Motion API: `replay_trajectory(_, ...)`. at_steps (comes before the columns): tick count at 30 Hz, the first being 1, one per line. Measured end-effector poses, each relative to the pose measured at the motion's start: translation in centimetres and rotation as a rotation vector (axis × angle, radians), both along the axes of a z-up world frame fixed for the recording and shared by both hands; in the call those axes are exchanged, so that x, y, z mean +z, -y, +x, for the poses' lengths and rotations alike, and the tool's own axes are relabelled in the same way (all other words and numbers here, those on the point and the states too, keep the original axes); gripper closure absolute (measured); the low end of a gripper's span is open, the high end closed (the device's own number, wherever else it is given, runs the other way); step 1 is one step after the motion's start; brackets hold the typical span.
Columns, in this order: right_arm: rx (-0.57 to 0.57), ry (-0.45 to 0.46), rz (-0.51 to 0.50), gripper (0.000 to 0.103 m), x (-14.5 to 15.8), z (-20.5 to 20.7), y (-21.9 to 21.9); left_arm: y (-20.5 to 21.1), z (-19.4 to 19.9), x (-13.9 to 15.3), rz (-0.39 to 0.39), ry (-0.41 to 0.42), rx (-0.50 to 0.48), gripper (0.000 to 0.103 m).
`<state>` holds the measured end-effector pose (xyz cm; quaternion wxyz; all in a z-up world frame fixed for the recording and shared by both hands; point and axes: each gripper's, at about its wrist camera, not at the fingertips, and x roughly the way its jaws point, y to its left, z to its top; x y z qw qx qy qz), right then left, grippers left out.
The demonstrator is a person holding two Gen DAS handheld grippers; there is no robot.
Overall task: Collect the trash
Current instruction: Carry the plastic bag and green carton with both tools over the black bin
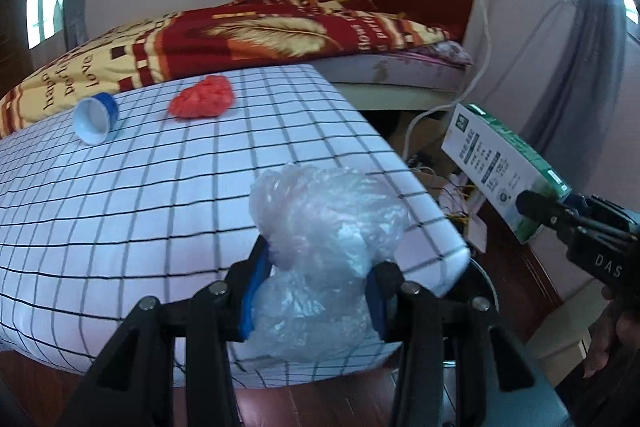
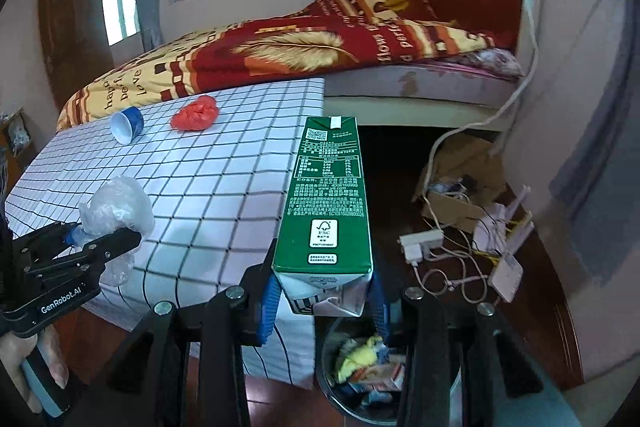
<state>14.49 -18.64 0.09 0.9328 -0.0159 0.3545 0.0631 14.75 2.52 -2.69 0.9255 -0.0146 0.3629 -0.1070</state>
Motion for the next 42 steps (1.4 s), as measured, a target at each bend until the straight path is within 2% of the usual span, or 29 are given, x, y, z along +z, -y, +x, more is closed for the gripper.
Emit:
replay_trajectory(11,-0.070,-0.031,-0.014,0.062,-1.1,-4.3,4.2,4.3,-2.4,-0.1,-0.011,-0.010,-0.104,0.058)
replay_trajectory(20,-0.124,-0.074,-0.018,0.062,-3.2,-6.4,8.0,8.4,-4.0,-1.6,-0.007,-0.043,-0.199,0.058)
replay_trajectory(26,-0.132,-0.101,-0.027,0.062,-5.0,-7.3,10.4,11.0,-4.2,-3.7,0.004,-0.096,-0.255,0.059)
replay_trajectory(34,-0.115,-0.198,-0.026,0.062,-9.0,-7.7,12.3,13.4,-4.3,-7.0,0.005,-0.182,-0.300,0.059)
replay_trajectory(42,-0.071,-0.269,-0.050,0.062,-11.9,-7.6,13.2,15.7,-2.3,-10.6,-0.022,-0.295,-0.331,0.059)
